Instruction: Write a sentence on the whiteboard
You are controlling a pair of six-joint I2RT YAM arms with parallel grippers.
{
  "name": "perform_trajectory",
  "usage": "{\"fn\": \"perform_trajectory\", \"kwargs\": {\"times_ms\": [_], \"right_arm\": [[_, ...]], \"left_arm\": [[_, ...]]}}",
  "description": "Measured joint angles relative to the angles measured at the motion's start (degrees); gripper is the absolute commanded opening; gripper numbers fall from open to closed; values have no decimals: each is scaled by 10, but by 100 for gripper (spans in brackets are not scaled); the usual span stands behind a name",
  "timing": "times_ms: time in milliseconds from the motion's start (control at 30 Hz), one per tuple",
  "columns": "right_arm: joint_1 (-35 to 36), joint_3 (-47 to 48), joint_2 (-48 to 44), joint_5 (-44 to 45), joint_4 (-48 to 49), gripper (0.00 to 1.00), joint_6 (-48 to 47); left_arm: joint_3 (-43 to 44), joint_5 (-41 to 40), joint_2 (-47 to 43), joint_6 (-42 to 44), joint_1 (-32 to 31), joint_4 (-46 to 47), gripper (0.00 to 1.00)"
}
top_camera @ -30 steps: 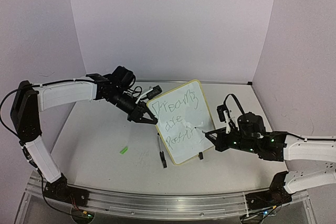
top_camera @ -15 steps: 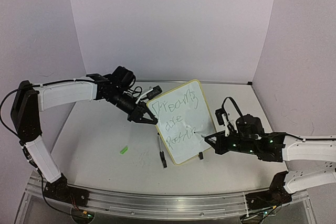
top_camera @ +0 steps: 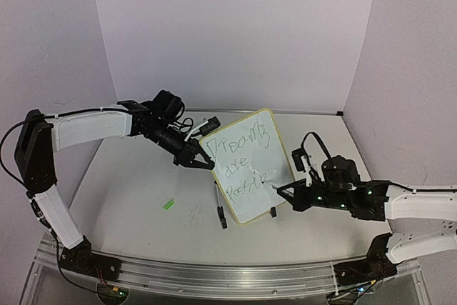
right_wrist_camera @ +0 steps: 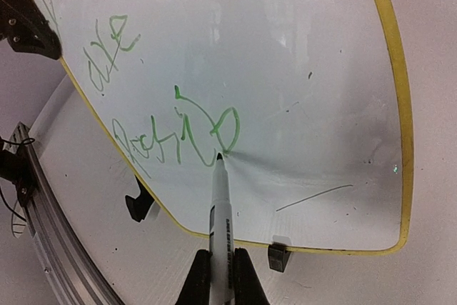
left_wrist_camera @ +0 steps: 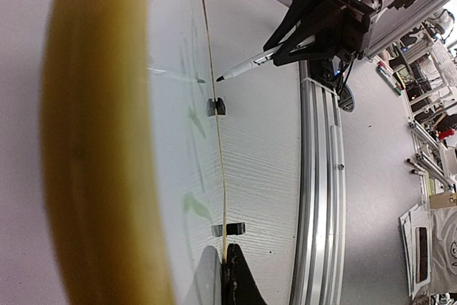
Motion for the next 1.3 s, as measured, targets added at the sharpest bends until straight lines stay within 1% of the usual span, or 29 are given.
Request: {"fn": "perform_trajectory", "kwargs": {"times_ms": [200, 467, 633, 967, 1300], "right_arm": [[0, 3, -40, 17, 0, 0, -4], [0, 48, 12, 52, -1, 0, -32], [3, 56, 16, 62, 0, 0, -44], [3, 50, 14, 69, 1, 0, -34], [4, 10, -6, 69, -12, 0, -5]], "left_arm": [[0, 0, 0, 0, 0, 0, 0], [0, 0, 0, 0, 0, 0, 0], [0, 0, 0, 0, 0, 0, 0], [0, 0, 0, 0, 0, 0, 0], [0, -1, 0, -1, 0, 0, 0]]}}
